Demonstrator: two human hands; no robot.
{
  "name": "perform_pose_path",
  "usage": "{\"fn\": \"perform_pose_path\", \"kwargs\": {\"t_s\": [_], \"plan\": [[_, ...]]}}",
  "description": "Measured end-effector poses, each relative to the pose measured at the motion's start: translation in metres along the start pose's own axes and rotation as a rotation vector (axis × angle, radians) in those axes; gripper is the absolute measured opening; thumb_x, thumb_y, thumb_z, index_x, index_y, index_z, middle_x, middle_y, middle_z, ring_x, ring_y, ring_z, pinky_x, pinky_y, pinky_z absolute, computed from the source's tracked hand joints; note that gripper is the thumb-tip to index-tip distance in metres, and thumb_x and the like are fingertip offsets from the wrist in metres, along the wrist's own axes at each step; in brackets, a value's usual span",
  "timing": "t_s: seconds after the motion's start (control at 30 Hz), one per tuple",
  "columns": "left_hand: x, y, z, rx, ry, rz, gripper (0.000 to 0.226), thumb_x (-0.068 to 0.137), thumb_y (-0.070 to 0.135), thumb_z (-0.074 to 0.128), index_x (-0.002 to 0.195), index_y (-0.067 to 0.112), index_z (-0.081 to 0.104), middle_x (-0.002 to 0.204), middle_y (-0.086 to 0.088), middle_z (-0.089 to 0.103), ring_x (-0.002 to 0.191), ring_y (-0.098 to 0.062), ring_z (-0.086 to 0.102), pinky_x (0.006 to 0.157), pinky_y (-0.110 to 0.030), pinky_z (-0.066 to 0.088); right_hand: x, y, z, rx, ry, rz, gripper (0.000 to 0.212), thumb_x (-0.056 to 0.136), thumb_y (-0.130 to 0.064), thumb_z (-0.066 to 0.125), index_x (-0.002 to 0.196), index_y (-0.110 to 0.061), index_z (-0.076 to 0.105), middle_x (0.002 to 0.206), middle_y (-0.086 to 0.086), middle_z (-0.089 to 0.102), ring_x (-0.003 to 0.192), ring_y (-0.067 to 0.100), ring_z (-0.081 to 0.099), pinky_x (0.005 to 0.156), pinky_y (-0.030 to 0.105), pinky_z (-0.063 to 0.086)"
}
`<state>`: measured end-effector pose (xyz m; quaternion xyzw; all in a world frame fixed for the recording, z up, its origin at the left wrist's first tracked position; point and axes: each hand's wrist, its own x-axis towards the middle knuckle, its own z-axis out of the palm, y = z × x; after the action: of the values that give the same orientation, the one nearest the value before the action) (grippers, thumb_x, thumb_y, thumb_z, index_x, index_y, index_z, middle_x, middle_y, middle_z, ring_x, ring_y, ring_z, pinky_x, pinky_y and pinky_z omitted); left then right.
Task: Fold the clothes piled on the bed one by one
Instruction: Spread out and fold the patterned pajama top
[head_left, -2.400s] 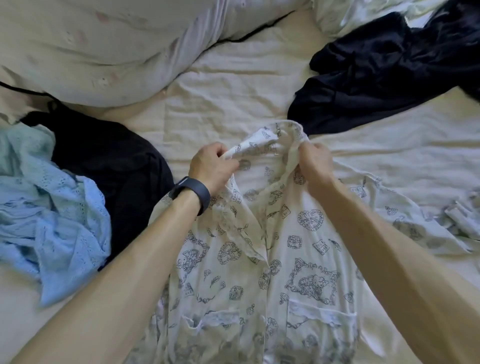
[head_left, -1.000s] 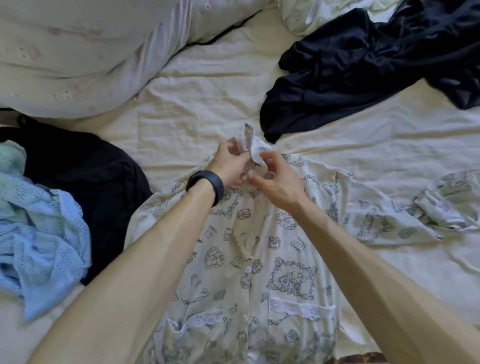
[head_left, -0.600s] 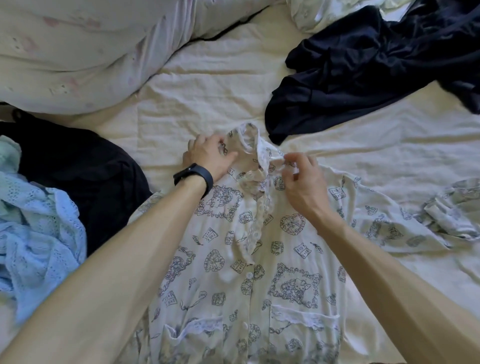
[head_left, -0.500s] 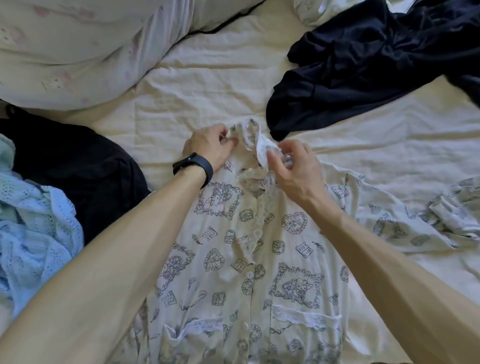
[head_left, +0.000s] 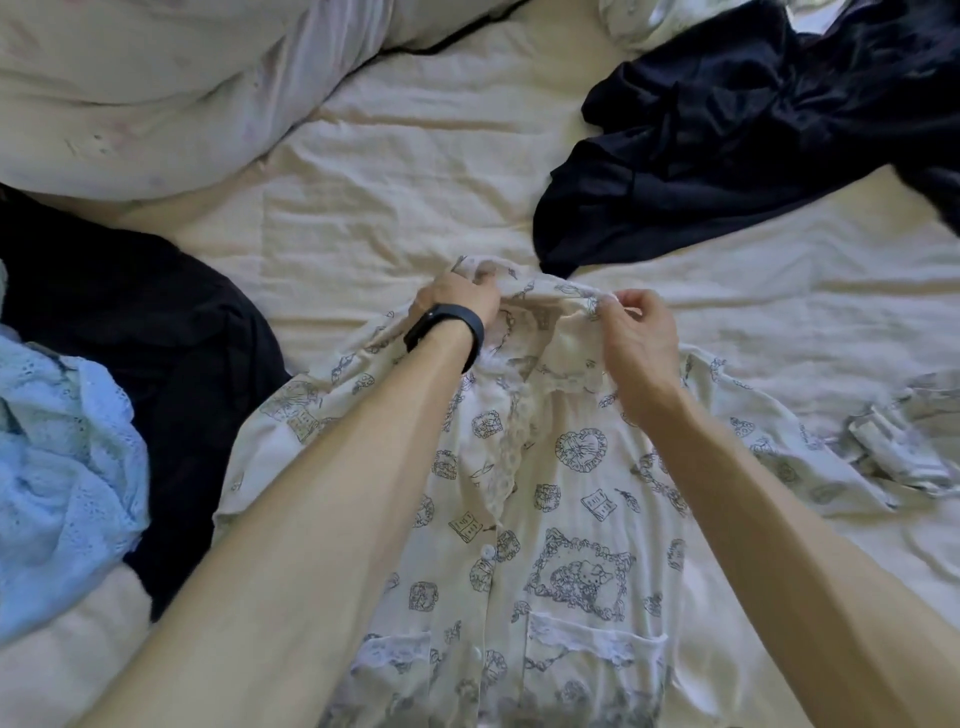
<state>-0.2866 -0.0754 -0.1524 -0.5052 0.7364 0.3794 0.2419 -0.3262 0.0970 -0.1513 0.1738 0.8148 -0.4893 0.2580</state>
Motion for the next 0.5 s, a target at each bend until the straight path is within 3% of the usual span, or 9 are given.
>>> {"fn": "perform_pose_path", "kwargs": {"t_s": [0.1,0.17,0.23,0.33,0.4,0.43,0.5], "plan": [[-0.006,-0.006,-0.002,-0.094,-0.022,0.054,0.040,0.100,0.051,0.044,0.109,0.017,0.064,0.109,-0.009,0.070,0.099,-0.030,0.069,0.088,-0.043,0.058,0.010,-0.007,0.001,0.116,-0.016,0.062,0.009,0.102,-0.027,0.059,0.096,-0.020,0.059,0.091,-0.001,0.062,0.079,0.015,0.057,0.067,0.026,0.049],[-0.016,-0.017,-0.009,-0.111,-0.042,0.151,0.040,0.101,0.052,0.042,0.093,0.018,0.061,0.097,-0.005,0.069,0.090,-0.026,0.067,0.081,-0.039,0.057,0.015,-0.014,0.003,0.159,-0.030,0.125,0.010,0.102,-0.023,0.057,0.101,-0.013,0.059,0.083,-0.001,0.056,0.074,0.013,0.051,0.069,0.029,0.045],[-0.026,-0.033,-0.024,-0.221,-0.073,0.203,0.039,0.100,0.050,0.049,0.090,0.016,0.065,0.090,-0.003,0.071,0.085,-0.024,0.066,0.075,-0.036,0.055,0.020,-0.019,0.005,0.159,-0.037,0.157,0.011,0.102,-0.022,0.057,0.098,-0.012,0.058,0.076,-0.003,0.051,0.068,0.012,0.046,0.065,0.027,0.042],[-0.024,-0.047,-0.059,-0.748,-0.184,0.041,0.024,0.097,0.021,0.057,0.076,0.014,0.067,0.077,-0.004,0.070,0.077,-0.024,0.066,0.076,-0.040,0.058,0.021,-0.026,0.004,0.170,-0.046,0.193,0.015,0.103,-0.021,0.057,0.094,-0.009,0.061,0.081,0.000,0.060,0.079,0.017,0.056,0.074,0.029,0.049],[-0.014,-0.053,-0.082,-0.977,-0.354,-0.049,0.029,0.094,0.008,0.049,0.076,0.011,0.072,0.080,-0.007,0.068,0.073,-0.023,0.067,0.074,-0.038,0.060,0.021,-0.028,0.003,0.182,-0.078,0.219,0.021,0.102,-0.020,0.058,0.105,-0.001,0.067,0.101,0.012,0.072,0.098,0.028,0.069,0.091,0.039,0.057],[-0.011,-0.053,-0.090,-0.992,-0.461,-0.076,0.033,0.094,0.005,0.047,0.079,0.009,0.076,0.081,-0.008,0.071,0.071,-0.022,0.070,0.070,-0.036,0.060,0.021,-0.029,0.003,0.172,-0.113,0.226,0.024,0.101,-0.020,0.059,0.109,0.000,0.069,0.108,0.017,0.073,0.104,0.032,0.070,0.096,0.045,0.057],[-0.003,-0.056,-0.099,-0.829,-0.610,-0.111,0.025,0.091,0.010,0.054,0.084,0.009,0.078,0.075,-0.005,0.072,0.064,-0.017,0.069,0.061,-0.029,0.059,0.023,-0.027,0.003,0.070,-0.187,0.202,0.017,0.099,-0.021,0.061,0.100,-0.007,0.071,0.104,0.014,0.074,0.102,0.032,0.072,0.094,0.050,0.058]]}}
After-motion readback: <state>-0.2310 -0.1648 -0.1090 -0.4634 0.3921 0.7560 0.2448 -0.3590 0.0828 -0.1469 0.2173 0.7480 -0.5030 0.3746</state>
